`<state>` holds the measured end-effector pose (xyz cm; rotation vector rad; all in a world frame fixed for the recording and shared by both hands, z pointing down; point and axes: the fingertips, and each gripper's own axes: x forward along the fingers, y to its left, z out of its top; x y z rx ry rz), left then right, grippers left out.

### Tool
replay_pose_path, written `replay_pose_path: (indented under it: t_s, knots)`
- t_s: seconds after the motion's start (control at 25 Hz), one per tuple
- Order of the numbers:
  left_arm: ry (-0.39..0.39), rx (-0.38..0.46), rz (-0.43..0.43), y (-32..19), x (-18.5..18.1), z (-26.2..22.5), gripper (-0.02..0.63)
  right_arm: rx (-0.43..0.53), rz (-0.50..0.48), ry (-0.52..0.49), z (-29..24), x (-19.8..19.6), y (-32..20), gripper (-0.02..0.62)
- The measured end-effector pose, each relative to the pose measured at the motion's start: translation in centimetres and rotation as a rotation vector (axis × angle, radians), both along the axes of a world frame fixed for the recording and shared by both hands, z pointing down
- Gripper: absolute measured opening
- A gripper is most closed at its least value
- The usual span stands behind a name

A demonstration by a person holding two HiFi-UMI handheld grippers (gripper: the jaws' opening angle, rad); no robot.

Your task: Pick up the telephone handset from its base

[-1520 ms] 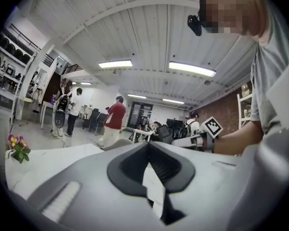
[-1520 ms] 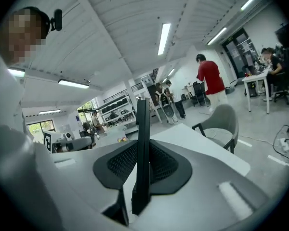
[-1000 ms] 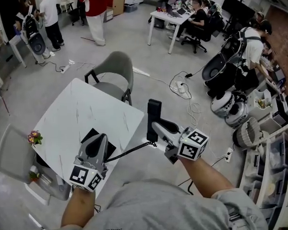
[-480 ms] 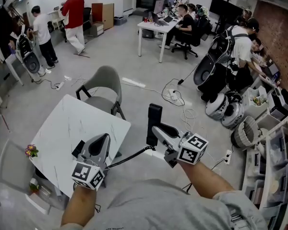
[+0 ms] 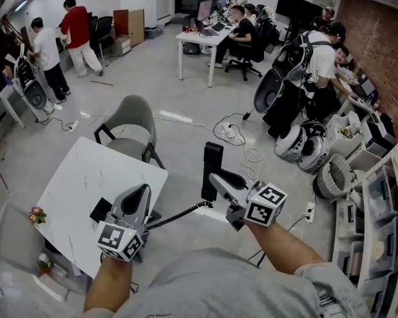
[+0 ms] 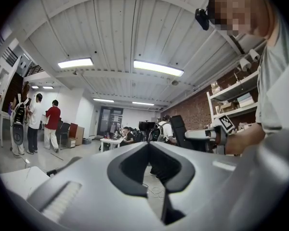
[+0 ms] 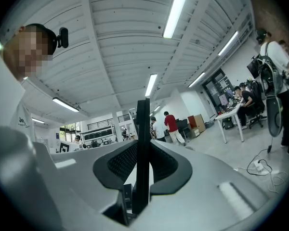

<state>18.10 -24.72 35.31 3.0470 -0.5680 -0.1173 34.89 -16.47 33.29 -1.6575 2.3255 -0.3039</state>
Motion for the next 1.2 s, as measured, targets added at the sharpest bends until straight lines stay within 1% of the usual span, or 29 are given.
replay_pose_path:
  t_s: [0.4, 0.68, 1.2]
  knots:
    - [-0.001, -0.004, 0.034, 1.6, 1.9, -0.4, 0.059, -0.001, 0.018, 0.006, -0.5, 1.3, 1.7, 0.077]
    - [-0.004, -0.004, 0.043, 1.7, 1.8, 0.1, 0.058, 0.001, 0.033, 0.006, -0.4, 1.3, 1.8, 0.076]
    - [-0.002, 0.000, 0.035, 1.8, 1.3, -0.1, 0.059, 0.006, 0.038, 0.000, -0.5, 1.4, 1.9, 0.077]
